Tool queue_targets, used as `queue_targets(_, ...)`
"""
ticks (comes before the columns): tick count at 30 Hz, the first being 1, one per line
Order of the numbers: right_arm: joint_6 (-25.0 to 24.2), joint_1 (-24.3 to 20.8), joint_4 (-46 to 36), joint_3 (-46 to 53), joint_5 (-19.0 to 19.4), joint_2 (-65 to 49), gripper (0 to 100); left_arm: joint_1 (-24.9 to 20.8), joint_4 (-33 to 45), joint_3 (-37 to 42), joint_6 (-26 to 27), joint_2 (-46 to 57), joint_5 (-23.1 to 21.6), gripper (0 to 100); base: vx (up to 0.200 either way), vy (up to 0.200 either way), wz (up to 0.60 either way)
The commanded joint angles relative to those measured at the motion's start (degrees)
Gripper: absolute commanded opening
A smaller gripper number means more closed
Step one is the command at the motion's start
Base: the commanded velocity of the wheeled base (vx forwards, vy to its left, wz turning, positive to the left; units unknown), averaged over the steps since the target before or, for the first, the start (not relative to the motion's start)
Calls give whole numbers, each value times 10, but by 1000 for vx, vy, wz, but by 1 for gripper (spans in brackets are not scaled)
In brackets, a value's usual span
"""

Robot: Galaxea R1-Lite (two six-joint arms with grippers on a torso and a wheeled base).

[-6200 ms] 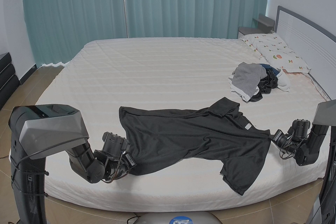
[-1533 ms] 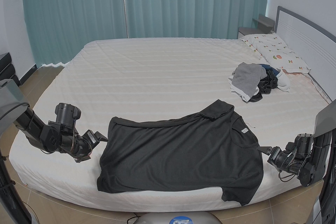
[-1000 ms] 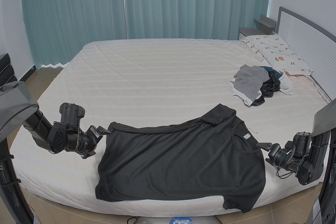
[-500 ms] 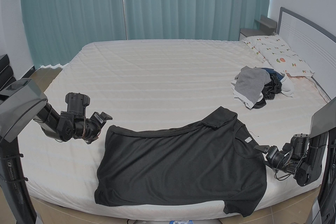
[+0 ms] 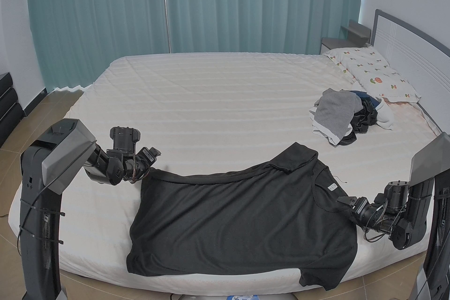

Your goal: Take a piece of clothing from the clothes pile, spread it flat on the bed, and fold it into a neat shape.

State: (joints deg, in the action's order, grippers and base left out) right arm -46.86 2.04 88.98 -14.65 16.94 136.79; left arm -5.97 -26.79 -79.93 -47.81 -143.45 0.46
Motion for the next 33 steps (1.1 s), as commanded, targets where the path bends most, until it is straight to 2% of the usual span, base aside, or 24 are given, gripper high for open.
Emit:
queue_targets(1, 0, -3, 5, 0, 0, 8, 100, -1, -2, -9, -1, -34, 2, 100, 0, 0, 0)
queue_targets(12, 0, 1, 5, -6, 0, 8, 100, -4, 4, -5, 25, -38, -1, 100, 0, 0, 0)
queue_targets(13, 0, 1, 5, -6, -1, 8, 100, -4, 3, -7, 25, -39, 0, 0, 0, 0, 0)
queue_targets(18, 0, 1, 5, -6, -1, 7, 100, -4, -1, -8, 23, -39, 7, 0, 0, 0, 0)
queue_targets(22, 0, 1, 5, -6, -1, 7, 100, -1, -2, -9, 15, -39, 30, 0, 0, 0, 0)
queue_targets(24, 0, 2, 5, -5, -1, 4, 100, 10, -25, -12, 8, -42, 60, 0, 0, 0, 0)
queue_targets(29, 1, 2, 6, -5, -2, 3, 100, 23, -72, -12, 9, -47, 63, 0, 0, 0, 0)
queue_targets(33, 1, 2, 6, -5, -2, 3, 100, 23, -77, -15, 11, -54, 65, 0, 0, 0, 0)
